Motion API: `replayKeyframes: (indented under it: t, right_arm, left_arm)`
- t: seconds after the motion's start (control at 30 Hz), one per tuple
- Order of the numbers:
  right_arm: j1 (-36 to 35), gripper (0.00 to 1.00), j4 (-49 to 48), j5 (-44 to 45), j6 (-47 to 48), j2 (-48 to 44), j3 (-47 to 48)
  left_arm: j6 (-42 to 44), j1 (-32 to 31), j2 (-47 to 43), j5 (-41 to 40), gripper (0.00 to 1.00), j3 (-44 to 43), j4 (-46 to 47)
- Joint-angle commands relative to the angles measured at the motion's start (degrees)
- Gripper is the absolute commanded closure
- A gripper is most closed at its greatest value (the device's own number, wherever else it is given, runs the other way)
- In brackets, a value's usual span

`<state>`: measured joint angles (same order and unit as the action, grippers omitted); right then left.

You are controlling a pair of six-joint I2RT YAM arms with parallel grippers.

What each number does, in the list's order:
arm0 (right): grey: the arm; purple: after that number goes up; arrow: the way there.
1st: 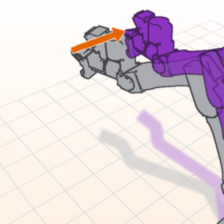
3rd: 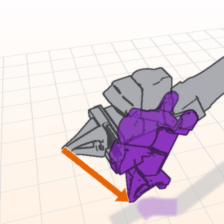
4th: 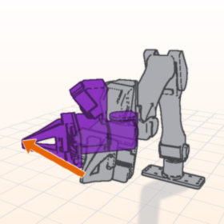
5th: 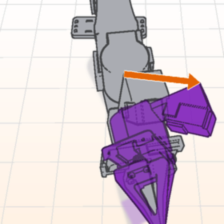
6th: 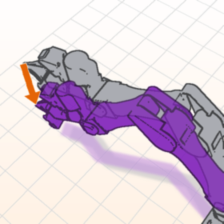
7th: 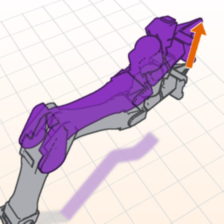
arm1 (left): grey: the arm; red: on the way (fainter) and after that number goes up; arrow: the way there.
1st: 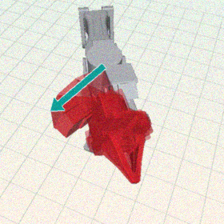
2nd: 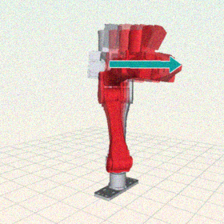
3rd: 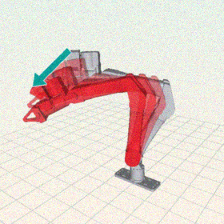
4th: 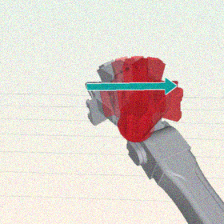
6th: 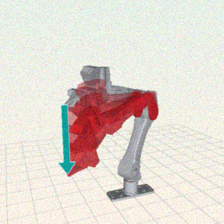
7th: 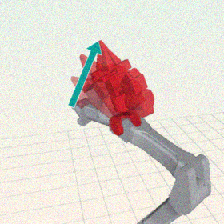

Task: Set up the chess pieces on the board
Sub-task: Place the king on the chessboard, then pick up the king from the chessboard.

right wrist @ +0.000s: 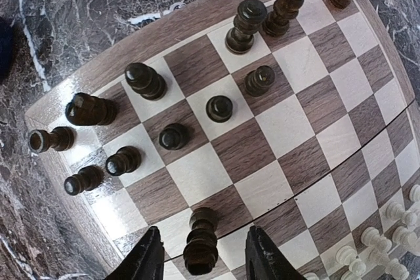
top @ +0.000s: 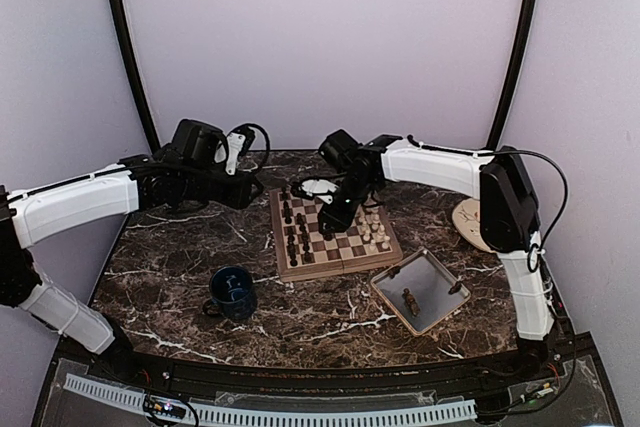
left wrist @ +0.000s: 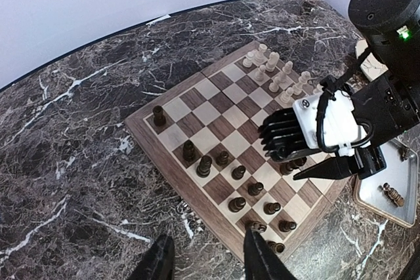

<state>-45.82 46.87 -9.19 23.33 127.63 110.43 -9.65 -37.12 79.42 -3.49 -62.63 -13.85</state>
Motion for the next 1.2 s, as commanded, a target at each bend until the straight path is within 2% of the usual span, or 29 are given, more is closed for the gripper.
replayKeyframes:
  t: [0.0,0.13,0.33,0.47,0.53,0.63,0.73,0.87,1.17]
  right_arm:
    - [0.93,0.56,0.4,-4.3,-1.17,-6.39,1.51]
    - [4.34,0.56,1.03,-9.15,-1.81,-12.95,-2.42]
    - [11.91,0.56,-7.74,-14.26,-1.94,-28.32,-21.79]
    - [17.51,0.56,-15.28,-14.61,-2.54,-39.04,-36.83]
    - [19.86,0.54,-21.95,-11.85,-3.8,-44.73,-46.72]
    - [23.3,0.51,-28.16,-9.85,-4.13,-52.03,-54.89]
    - [27.31,0.48,-30.17,-14.3,-4.78,-56.75,-58.59]
    - [30.39,0.48,-30.45,-16.28,-4.95,-57.53,-59.27]
    - [31.0,0.48,-30.38,-18.62,-3.8,-56.51,-59.72]
  left_arm:
    - [2.19,0.3,2.43,4.42,0.61,-4.85,-4.65]
    - [3.38,0.25,5.93,11.3,0.61,-8.53,-7.1]
    - [4.24,-1.95,14.19,18.06,0.63,-15.65,-11.25]
    - [6.66,-6.06,23.05,16.92,0.63,-24.71,-17.05]
    - [7.72,-7.95,27.4,13.83,0.63,-29.2,-20.04]
    - [8.48,-9.95,32.49,9.64,0.62,-34.23,-22.65]
    - [8.04,-10.55,36.43,7.44,0.61,-38.17,-24.52]
    - [7.59,-10.69,39.66,6.31,0.6,-41.36,-25.35]
    - [7.36,-10.69,44.5,6.0,0.59,-45.74,-27.0]
